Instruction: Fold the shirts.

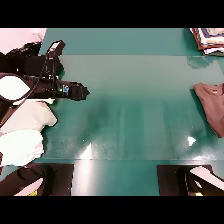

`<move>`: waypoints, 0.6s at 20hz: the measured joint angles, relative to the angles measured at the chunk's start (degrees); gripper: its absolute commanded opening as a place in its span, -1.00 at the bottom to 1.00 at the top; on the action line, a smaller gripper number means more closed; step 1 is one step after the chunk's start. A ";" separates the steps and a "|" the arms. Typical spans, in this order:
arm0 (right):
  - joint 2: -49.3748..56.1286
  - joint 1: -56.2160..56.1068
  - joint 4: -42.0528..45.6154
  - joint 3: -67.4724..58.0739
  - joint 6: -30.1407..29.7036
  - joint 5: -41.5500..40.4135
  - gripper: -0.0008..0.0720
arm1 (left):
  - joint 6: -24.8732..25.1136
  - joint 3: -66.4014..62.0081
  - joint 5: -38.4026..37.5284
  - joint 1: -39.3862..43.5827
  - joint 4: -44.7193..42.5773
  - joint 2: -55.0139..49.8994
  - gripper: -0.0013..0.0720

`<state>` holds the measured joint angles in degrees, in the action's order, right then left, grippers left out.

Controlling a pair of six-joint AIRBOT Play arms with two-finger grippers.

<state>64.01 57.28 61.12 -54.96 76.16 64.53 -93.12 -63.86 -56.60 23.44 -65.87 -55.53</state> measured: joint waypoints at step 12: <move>-0.02 -20.74 -5.01 -11.72 6.01 10.91 0.54 | 0.11 0.00 -1.01 0.00 -0.02 0.00 -0.89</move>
<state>63.99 36.53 56.12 -66.67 82.17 75.44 -93.01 -63.86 -57.60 23.44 -65.89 -55.53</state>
